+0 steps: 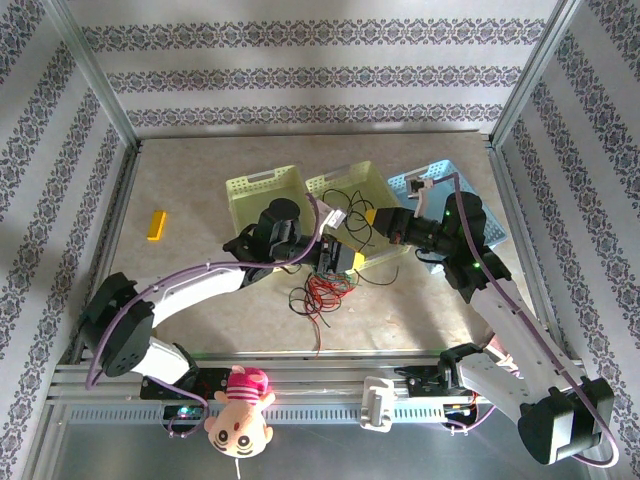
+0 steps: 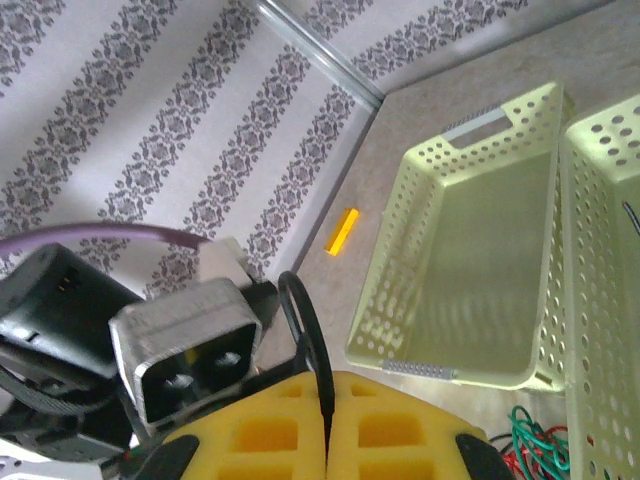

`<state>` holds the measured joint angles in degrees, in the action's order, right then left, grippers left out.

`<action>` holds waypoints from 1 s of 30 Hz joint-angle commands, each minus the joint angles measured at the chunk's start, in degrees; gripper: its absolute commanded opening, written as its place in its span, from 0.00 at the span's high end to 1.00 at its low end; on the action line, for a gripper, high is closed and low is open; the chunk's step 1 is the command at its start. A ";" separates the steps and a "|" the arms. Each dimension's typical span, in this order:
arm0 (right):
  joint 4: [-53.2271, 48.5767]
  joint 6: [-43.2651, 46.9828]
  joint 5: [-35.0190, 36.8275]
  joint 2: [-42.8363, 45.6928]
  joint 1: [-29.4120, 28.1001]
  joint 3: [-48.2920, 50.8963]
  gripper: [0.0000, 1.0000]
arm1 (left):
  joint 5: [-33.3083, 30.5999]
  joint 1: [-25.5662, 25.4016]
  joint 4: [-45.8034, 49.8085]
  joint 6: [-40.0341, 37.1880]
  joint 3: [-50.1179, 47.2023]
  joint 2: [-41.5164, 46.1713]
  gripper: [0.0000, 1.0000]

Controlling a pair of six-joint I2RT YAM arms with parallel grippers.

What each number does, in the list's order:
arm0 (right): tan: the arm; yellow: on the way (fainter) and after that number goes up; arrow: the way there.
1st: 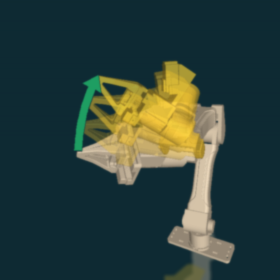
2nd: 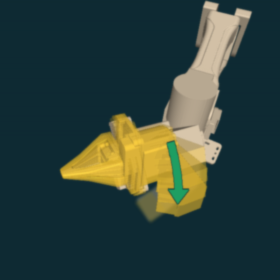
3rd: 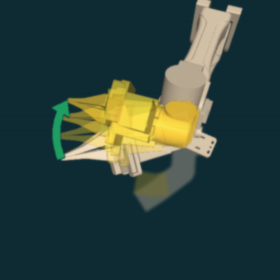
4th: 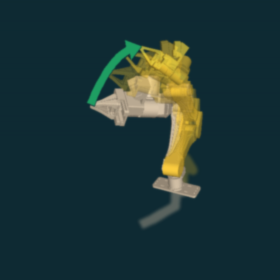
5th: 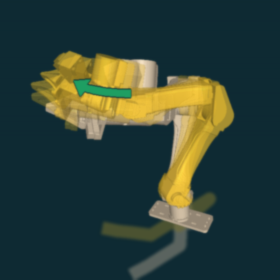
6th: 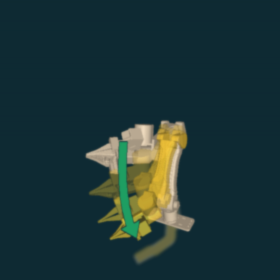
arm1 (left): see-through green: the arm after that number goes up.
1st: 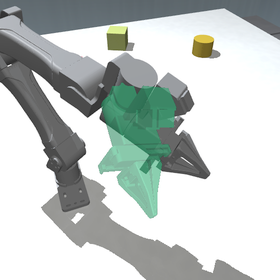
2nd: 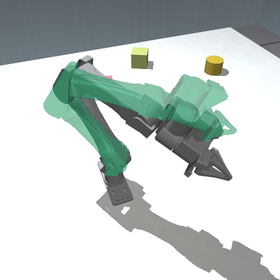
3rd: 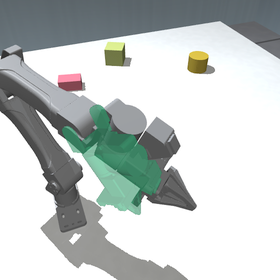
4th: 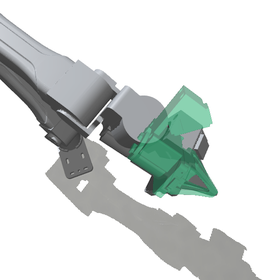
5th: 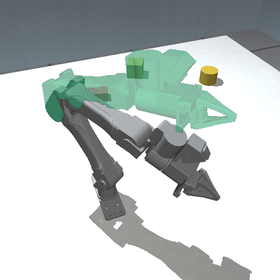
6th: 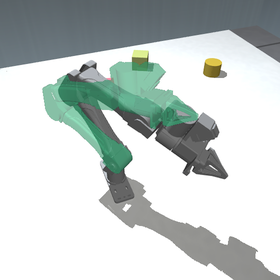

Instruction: Untangle the cables

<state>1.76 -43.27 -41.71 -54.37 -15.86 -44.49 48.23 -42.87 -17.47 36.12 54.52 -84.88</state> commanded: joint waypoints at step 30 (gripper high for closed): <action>19.68 -19.70 5.95 2.98 8.14 8.26 1.00 | 2.93 0.41 -9.55 3.33 -7.10 -4.24 1.00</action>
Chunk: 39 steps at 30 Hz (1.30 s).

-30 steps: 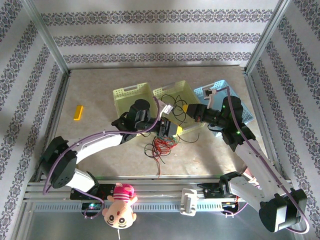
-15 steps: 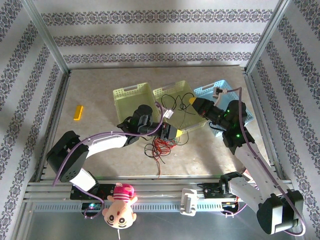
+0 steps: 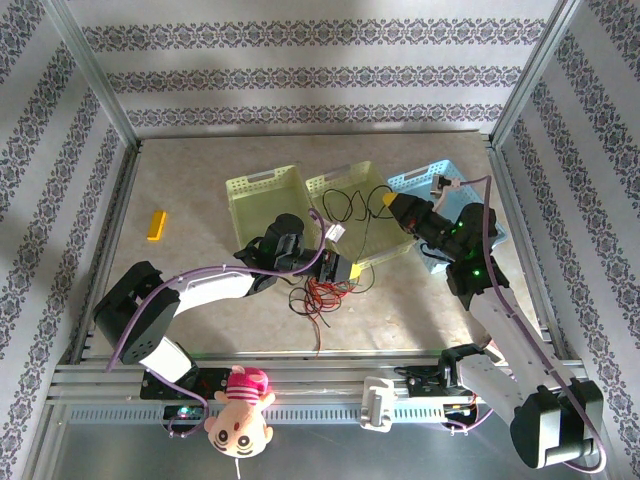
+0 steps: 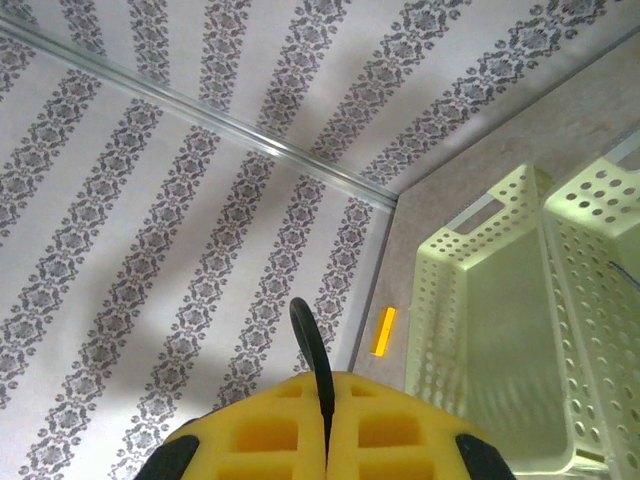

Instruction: Untangle the cables

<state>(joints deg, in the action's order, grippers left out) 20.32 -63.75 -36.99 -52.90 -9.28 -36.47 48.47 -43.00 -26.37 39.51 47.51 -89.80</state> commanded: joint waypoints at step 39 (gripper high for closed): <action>-54.35 32.52 48.35 -0.72 2.42 -13.39 1.00 | 7.39 11.43 -2.46 5.14 3.65 19.77 1.00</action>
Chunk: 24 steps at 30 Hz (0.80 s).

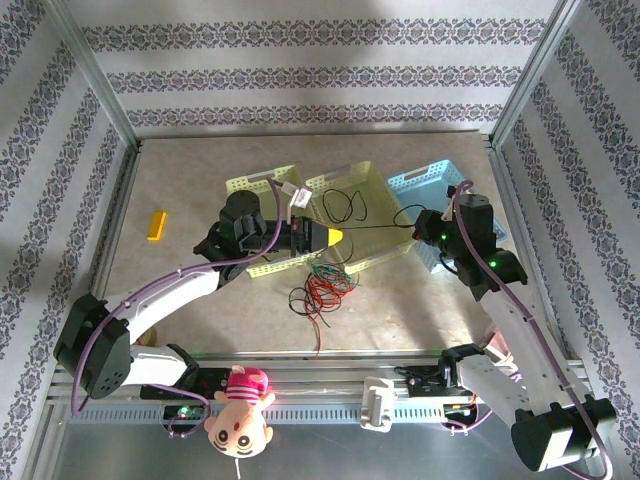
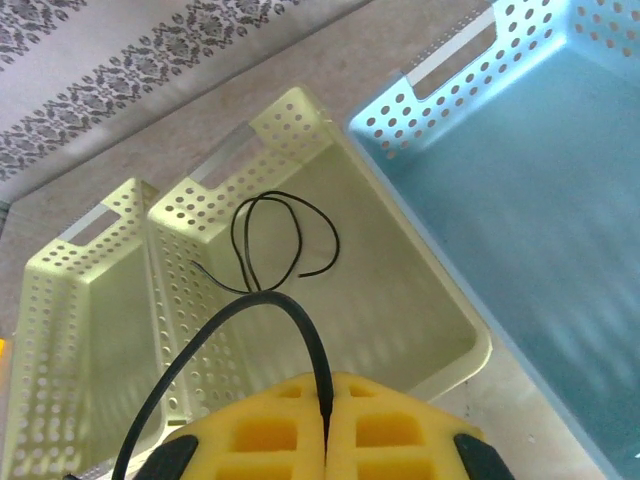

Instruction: Untangle the cables

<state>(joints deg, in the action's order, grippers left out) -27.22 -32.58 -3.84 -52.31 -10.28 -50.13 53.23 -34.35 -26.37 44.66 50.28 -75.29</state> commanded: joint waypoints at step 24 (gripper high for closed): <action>8.35 -5.94 -21.20 -7.03 8.53 2.75 0.31 | -15.67 4.65 10.47 -8.54 7.84 1.55 1.00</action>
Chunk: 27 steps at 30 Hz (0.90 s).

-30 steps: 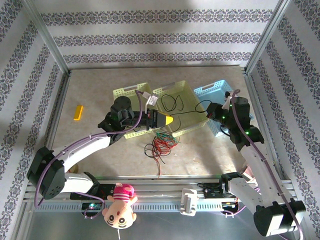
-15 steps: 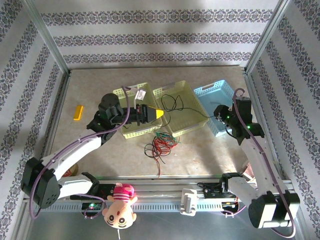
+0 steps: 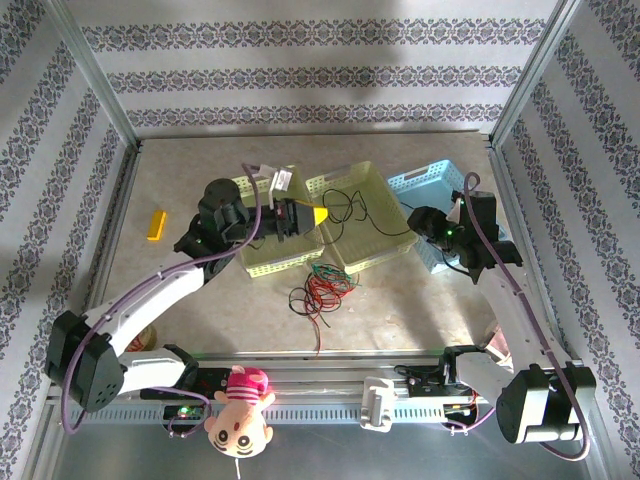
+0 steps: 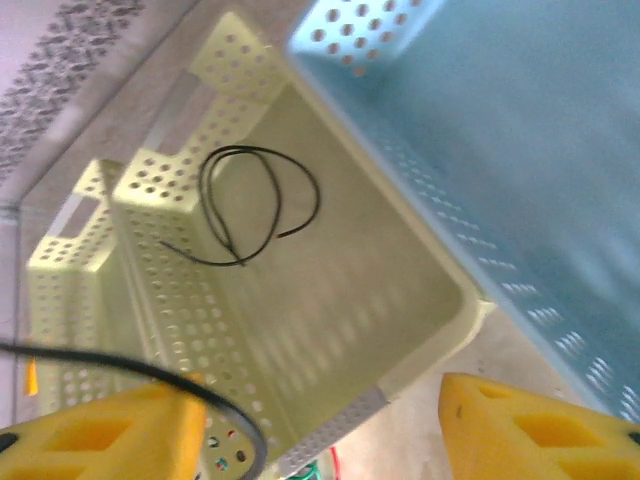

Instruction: Untangle the cables

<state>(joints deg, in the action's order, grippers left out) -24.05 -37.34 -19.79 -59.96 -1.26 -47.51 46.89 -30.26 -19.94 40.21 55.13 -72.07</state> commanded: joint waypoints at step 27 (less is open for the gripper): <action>5.98 -1.25 -7.57 3.25 -3.17 1.71 0.19 | -15.47 -2.92 7.20 -2.46 25.20 -40.95 0.88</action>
<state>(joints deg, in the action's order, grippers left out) -16.58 -40.12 -28.62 -57.36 -3.64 -46.30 32.34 -31.68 -13.45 38.15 76.69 -111.09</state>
